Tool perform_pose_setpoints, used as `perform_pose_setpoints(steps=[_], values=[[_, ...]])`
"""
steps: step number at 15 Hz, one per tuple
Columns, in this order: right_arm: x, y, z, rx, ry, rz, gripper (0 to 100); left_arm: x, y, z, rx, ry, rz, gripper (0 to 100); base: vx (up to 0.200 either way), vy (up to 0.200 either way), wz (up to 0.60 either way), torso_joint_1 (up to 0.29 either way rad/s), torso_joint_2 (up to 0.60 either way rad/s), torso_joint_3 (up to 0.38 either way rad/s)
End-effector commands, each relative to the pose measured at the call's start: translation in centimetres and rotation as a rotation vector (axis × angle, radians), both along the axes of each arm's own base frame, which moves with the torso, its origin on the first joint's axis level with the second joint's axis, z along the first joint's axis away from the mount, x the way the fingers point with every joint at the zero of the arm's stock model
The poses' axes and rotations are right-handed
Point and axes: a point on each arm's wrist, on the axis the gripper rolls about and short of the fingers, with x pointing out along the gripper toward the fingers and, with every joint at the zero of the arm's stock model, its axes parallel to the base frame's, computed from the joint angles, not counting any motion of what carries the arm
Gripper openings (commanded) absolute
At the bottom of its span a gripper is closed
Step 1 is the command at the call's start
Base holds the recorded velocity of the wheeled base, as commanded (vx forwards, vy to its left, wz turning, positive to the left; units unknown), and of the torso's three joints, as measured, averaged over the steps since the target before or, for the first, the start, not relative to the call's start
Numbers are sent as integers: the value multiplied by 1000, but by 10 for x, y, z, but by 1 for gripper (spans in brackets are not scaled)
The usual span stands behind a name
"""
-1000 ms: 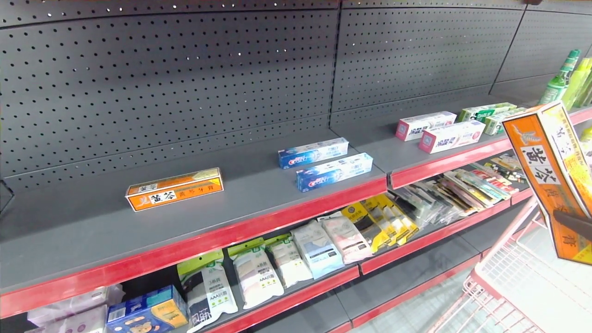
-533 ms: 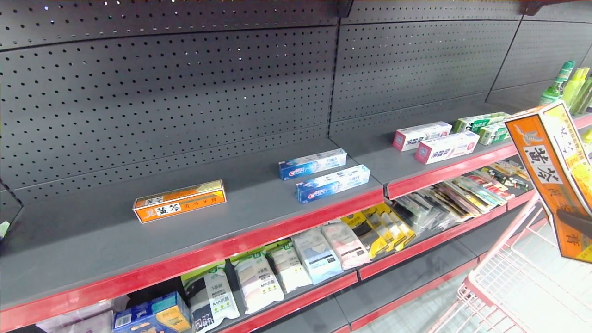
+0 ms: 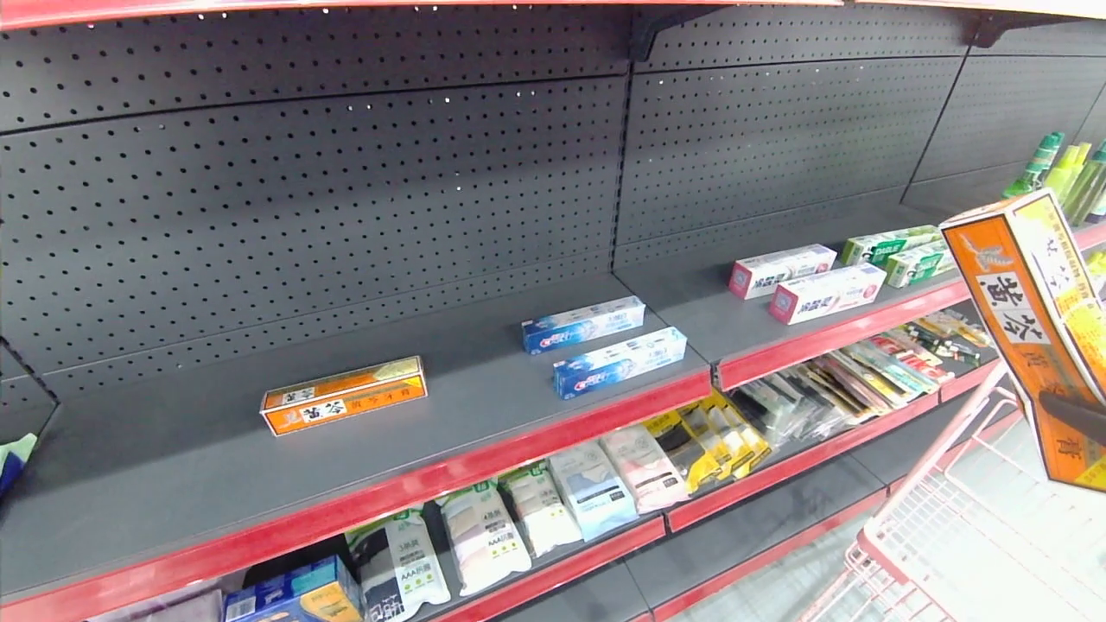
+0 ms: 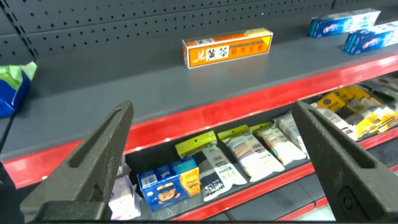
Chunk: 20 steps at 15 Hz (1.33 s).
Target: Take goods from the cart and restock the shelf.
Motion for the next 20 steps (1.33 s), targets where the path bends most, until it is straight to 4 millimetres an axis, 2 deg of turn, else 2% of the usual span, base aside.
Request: perform_pose_setpoints(steps=[1,9,17,20], values=[[1,0,-1,-4,6,1,0,0,0,0,0,2,0,100,0,0,0,159,-315,-163],[2,-3,-1,-46,-2,-24,0,0,0,0,0,2,0,100,0,0,0,57,-118,-61],[-1,-3,0,-53,-15,-21,0,0,0,0,0,2,0,100,0,0,600,4,2,2],[-8,-4,1,-51,-40,-20,0,0,0,0,0,2,0,100,0,0,0,0,0,0]])
